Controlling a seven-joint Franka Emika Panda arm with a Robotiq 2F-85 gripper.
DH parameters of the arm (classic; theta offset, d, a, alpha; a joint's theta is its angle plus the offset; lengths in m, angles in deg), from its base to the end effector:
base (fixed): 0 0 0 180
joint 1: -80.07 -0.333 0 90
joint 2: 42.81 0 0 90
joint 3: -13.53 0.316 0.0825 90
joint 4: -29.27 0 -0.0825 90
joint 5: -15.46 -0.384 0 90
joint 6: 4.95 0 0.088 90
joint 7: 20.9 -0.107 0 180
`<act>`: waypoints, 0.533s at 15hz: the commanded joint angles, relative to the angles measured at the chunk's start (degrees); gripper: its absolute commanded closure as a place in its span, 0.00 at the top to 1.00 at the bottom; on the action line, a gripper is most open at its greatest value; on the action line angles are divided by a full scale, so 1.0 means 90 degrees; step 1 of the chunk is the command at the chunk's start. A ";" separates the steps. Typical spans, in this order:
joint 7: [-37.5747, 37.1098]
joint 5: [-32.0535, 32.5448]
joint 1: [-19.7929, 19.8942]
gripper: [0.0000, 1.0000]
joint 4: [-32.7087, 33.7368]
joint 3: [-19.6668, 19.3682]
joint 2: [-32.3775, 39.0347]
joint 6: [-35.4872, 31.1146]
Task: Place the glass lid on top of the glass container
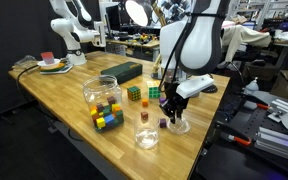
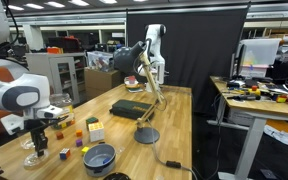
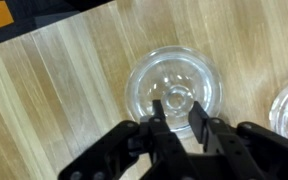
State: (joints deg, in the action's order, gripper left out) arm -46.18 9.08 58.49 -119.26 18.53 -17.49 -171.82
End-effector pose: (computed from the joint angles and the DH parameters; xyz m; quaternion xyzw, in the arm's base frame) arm 0.3648 0.1810 0.0940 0.9967 -0.0466 -0.0671 0.0013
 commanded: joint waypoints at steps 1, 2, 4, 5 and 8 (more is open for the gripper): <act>0.0070 -0.0067 0.0034 0.06 0.0044 0.0031 0.0056 -0.0028; 0.0067 -0.0061 0.0030 0.07 0.0022 0.0020 0.0037 -0.0035; 0.0062 -0.0051 0.0029 0.07 -0.0059 -0.0011 -0.0042 -0.0059; 0.0052 -0.0048 0.0029 0.07 -0.0122 -0.0035 -0.0109 -0.0071; 0.0025 -0.0012 0.0020 0.07 -0.0305 -0.0163 -0.0303 -0.0068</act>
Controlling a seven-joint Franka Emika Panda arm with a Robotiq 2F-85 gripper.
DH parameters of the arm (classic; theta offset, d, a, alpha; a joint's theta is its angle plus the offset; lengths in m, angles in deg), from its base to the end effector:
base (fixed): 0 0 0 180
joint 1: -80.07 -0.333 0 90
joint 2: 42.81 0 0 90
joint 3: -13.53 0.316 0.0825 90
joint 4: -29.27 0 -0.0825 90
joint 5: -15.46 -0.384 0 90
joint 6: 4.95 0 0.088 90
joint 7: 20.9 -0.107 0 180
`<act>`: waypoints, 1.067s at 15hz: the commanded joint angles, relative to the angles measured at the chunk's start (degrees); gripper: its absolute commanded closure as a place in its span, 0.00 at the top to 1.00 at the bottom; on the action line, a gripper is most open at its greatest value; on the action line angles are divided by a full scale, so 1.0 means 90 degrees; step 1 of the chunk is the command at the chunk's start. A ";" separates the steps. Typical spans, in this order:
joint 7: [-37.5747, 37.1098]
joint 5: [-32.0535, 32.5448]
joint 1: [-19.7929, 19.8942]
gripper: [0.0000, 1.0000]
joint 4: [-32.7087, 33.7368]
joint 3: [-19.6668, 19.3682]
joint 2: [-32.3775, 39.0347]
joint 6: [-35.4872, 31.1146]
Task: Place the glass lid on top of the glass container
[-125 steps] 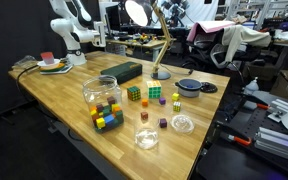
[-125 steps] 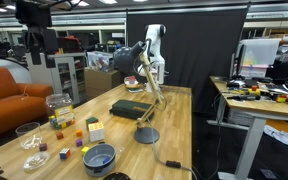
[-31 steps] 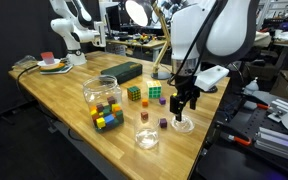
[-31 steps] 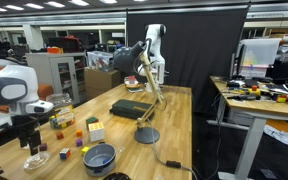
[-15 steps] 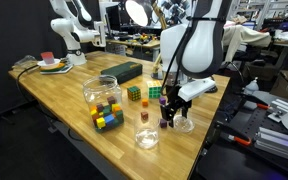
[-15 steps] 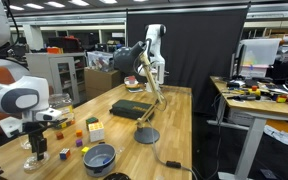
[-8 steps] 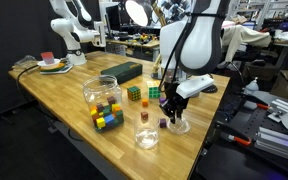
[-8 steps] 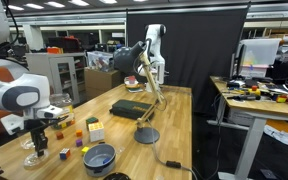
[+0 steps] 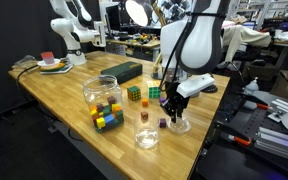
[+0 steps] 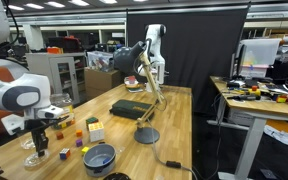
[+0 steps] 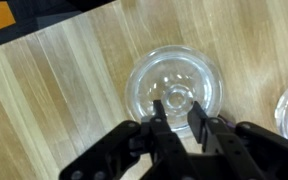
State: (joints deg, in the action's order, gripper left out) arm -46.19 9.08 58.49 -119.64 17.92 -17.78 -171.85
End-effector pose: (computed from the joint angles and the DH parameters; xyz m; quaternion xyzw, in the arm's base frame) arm 0.3651 0.1756 0.0946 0.9964 -0.0515 -0.0666 0.0035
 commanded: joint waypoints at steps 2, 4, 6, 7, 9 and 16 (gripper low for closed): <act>-0.0028 0.0066 -0.0047 0.07 -0.0432 -0.0272 -0.0464 -0.0054; -0.0065 0.0132 -0.0078 0.07 -0.0664 -0.0399 -0.0822 -0.0036; -0.0128 0.0261 -0.0132 0.07 -0.0904 -0.0471 -0.1362 0.0050; -0.0268 0.0483 -0.0263 0.07 -0.0994 -0.0608 -0.1614 0.0098; -0.0573 0.0991 -0.0344 0.07 -0.1137 -0.0662 -0.2186 0.0236; -0.0567 0.1229 -0.0028 0.07 -0.0603 0.0959 -0.3271 0.1639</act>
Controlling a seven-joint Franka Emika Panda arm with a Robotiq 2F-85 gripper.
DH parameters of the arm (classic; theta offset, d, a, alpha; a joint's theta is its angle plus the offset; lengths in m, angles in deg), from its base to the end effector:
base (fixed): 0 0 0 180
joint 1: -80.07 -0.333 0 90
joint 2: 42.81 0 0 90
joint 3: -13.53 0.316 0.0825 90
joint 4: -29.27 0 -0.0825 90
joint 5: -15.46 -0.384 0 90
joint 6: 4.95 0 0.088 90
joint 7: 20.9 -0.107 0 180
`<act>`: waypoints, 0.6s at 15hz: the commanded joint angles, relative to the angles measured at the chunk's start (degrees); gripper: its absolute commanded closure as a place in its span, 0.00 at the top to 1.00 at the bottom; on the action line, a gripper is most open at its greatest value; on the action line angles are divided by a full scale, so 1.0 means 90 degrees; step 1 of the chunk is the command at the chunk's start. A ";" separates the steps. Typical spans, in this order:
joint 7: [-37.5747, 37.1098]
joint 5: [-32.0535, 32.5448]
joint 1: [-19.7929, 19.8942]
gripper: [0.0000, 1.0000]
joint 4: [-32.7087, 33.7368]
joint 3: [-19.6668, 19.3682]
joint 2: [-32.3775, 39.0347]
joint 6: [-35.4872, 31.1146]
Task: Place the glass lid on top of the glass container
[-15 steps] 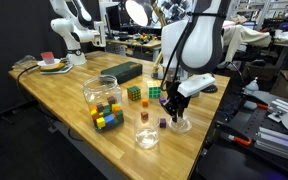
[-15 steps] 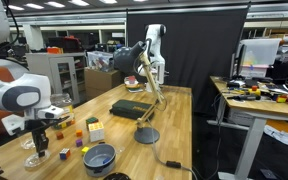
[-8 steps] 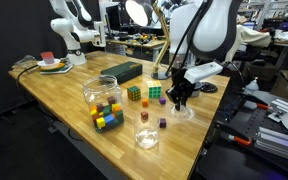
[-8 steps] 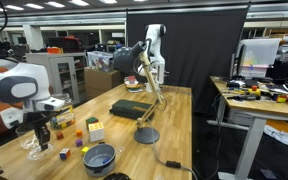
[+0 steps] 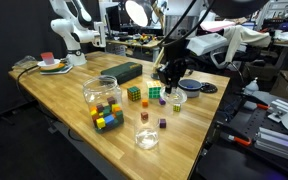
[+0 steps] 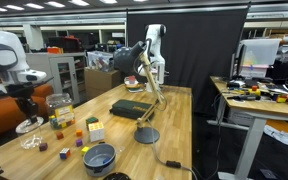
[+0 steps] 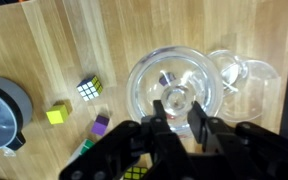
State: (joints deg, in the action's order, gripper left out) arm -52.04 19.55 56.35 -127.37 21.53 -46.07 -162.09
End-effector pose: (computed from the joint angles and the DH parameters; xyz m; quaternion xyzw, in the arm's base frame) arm 0.3433 0.2146 0.2456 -0.9986 -0.0375 -0.0375 0.0008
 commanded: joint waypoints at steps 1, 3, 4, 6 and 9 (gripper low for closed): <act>0.0121 0.0062 0.0179 0.07 0.0432 0.0769 -0.0104 0.0760; 0.0091 0.0198 0.0137 0.07 0.0756 0.1122 0.0061 0.1021; 0.0062 0.0308 0.0120 0.07 0.0945 0.1274 0.0194 0.1128; 0.0165 0.0421 0.0068 0.07 0.1246 0.1474 0.0446 0.1220; 0.0023 0.0222 0.0067 0.29 0.0992 0.1500 0.0241 0.1005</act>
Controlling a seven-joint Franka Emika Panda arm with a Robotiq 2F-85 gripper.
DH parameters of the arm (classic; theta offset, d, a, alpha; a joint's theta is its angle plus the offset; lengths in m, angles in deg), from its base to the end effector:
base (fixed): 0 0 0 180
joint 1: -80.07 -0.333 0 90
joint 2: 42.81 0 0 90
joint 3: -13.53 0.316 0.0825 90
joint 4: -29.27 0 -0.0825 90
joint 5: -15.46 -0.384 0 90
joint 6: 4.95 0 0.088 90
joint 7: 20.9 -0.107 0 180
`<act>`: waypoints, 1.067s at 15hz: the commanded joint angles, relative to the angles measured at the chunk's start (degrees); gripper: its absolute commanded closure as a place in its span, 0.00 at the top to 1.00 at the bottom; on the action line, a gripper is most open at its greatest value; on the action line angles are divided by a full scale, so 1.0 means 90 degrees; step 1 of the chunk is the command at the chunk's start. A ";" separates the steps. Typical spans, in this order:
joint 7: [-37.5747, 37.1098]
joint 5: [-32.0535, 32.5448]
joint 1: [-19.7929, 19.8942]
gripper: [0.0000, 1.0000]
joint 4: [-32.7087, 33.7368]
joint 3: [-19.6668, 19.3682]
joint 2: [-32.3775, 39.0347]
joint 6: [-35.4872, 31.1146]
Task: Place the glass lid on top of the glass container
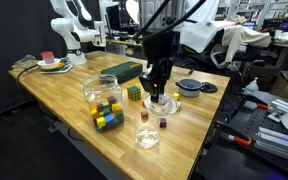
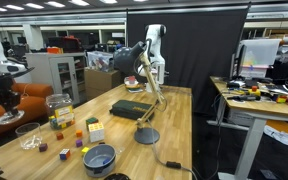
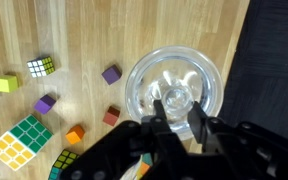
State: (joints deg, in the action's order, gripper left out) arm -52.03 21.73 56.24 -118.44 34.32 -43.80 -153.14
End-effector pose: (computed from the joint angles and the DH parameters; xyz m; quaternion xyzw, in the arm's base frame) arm 0.3172 0.3153 0.2693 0.9860 0.1631 0.0295 0.0182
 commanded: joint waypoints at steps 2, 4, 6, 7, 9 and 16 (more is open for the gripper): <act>0.0023 -0.0022 0.0108 0.29 -0.0021 0.0073 -0.0032 0.0011; 0.0023 -0.0022 0.0111 0.29 -0.0024 0.0073 -0.0038 0.0011; 0.0023 -0.0022 0.0112 0.07 -0.0025 0.0073 -0.0039 0.0011; -0.0049 0.0161 0.0121 0.07 0.0045 0.0075 0.0059 -0.0008; -0.0135 0.0370 0.0108 0.07 0.0208 0.0084 0.0249 0.0031; -0.0519 0.1385 -0.0145 0.07 0.1120 -0.0124 0.1162 0.0227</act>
State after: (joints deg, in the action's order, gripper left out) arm -54.77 30.81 56.14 -111.97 34.33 -36.77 -153.07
